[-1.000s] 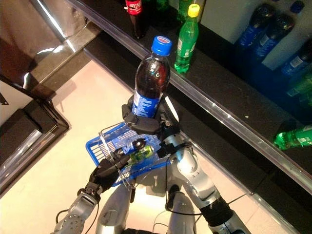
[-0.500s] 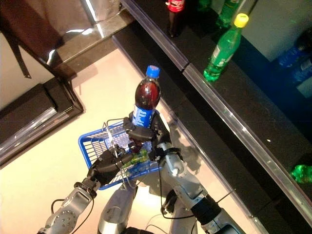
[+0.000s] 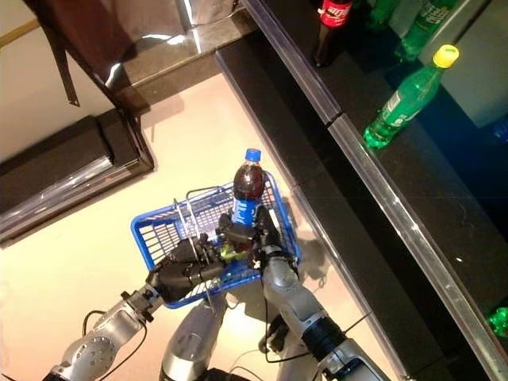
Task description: Pick up the drink and place into the basket.
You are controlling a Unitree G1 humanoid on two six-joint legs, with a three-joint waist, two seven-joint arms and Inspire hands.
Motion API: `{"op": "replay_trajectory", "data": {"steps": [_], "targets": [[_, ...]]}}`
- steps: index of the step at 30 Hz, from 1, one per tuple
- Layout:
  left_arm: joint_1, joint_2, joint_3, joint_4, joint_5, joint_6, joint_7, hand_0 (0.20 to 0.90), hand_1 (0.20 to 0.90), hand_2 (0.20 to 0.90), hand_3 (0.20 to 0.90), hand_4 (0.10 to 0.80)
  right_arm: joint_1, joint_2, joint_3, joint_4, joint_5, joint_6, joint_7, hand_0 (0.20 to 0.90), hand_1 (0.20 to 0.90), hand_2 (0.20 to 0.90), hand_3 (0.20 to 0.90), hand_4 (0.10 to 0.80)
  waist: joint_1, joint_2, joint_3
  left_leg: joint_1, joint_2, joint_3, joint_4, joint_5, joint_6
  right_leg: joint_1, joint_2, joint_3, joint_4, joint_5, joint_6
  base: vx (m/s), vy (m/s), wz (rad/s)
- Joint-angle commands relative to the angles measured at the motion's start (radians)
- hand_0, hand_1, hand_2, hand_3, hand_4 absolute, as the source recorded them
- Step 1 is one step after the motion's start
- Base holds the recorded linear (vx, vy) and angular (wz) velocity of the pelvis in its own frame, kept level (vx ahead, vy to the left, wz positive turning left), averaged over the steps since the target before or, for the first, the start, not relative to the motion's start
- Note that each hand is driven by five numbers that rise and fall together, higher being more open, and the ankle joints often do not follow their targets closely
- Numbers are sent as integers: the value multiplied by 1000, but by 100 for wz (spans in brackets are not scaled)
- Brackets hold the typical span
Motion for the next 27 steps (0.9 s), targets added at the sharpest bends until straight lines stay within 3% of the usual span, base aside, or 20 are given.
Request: {"op": "replay_trajectory", "data": {"steps": [1, 8, 13, 17, 19, 21, 27], "targets": [[-116, -79, 6, -393, -90, -90, -297, 300, 300, 300, 200, 100, -132, 93, 14, -71, -49, -141, -17, 300, 300, 300, 200, 100, -23, 17, -149, 5, -64, 14, 73, -36, 82, 91, 38, -33, -213, 204, -79, 23, -15, 17], [-118, -101, 9, -428, -146, 9, -420, 300, 300, 300, 200, 100, -131, 130, 6, 109, 48, -151, -18, 300, 300, 300, 200, 100, -4, 33, -148, 3, -71, 0, 63, -36, 83, 89, 32, -51, -217, 206, -79, 18, -14, 8], [-153, -106, -8, -447, -151, 15, -415, 300, 300, 300, 200, 100, -130, 175, 2, 213, 207, -165, 10, 300, 300, 300, 200, 100, 2, 39, -140, 0, -74, -3, 63, -38, 84, 79, 26, -58, -206, 205, -78, 14, -19, 7], [-158, -111, -4, -447, -164, 32, -403, 300, 300, 300, 200, 100, -107, 206, 5, 274, 389, -109, 111, 300, 300, 300, 200, 100, 8, 39, -136, 0, -73, -5, 63, -39, 84, 76, 23, -63, -205, 208, -75, 16, -28, 6], [-153, -105, 0, -448, -159, 44, -407, 300, 300, 300, 200, 100, -94, 210, 3, 313, 517, -70, 221, 300, 300, 300, 200, 100, 15, 38, -131, -1, -72, -8, 62, -37, 85, 76, 22, -69, -204, 209, -75, 61, -85, 10], [-147, -95, 8, -443, -163, 58, -424, 300, 300, 300, 200, 100, -89, 217, -19, 356, 639, -70, 275, 300, 300, 300, 200, 100, 22, 30, -129, 11, -71, -5, 66, -62, 82, 86, 20, -60, -195, 183, -69, 124, -100, 16], [-136, -90, 12, -450, -160, 73, -434, 300, 300, 300, 200, 100, -91, 228, -45, 393, 731, -10, 349, 300, 300, 300, 200, 100, 28, 32, -129, 10, -71, -8, 64, -62, 85, 83, 21, -60, -196, 185, -68, 9, -5, 1]]}}
